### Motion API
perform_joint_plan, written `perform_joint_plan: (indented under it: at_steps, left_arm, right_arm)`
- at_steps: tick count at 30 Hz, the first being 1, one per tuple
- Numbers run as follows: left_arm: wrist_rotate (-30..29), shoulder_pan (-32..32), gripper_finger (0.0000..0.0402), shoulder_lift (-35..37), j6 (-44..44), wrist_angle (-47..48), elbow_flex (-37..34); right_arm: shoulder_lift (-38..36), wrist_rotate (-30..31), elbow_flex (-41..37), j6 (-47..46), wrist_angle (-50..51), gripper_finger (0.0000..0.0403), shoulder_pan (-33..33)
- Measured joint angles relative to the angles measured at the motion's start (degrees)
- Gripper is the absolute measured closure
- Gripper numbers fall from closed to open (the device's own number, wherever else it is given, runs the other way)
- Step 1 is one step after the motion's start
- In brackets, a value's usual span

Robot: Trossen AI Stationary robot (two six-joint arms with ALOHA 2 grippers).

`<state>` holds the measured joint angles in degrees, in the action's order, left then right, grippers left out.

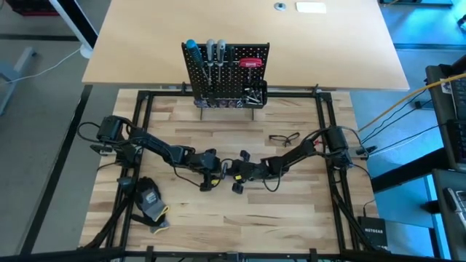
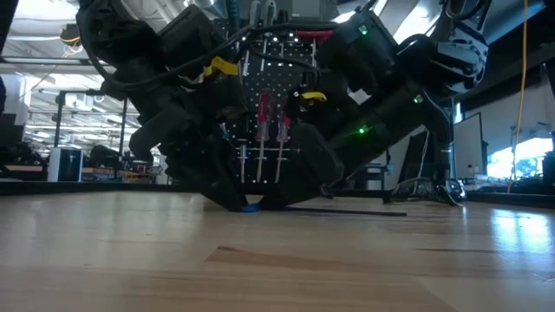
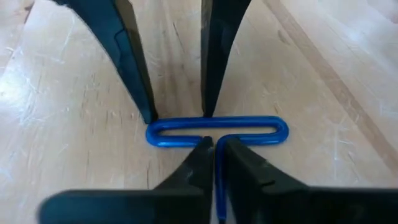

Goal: Hang tools onto peg board
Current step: Hang the blue pick tool on the peg board

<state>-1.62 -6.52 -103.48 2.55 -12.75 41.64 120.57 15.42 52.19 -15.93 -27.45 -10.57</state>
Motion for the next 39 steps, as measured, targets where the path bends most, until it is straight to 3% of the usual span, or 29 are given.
perform_joint_plan:
  at_steps: [3, 10, 21, 30, 39]
  left_arm:
    - [0.2, 0.0, 0.0258, 0.0, 0.0, -0.1, 0.0]
    - [-0.1, -0.5, 0.0258, 1.9, 0.3, 1.4, 0.0]
    - [-10.7, -5.8, 0.0266, 9.5, -3.1, 8.7, -0.1]
    - [-11.6, -5.8, 0.027, 7.5, -6.0, 7.4, -0.1]
    - [-11.7, -4.8, 0.027, 5.4, -6.1, 5.8, 0.0]
  right_arm:
    - [0.4, 0.4, 0.0, -0.1, 0.3, 0.0392, 0.1]
    - [-1.0, -0.2, -0.2, 2.9, 0.1, 0.0396, 0.1]
    - [-6.5, -0.9, -0.5, 6.1, 2.6, 0.0403, -0.3]
    - [-7.6, -1.8, -0.4, 7.1, 2.5, 0.0403, -0.7]
    - [-7.7, -4.1, 0.2, 2.4, 4.4, 0.0363, -0.7]
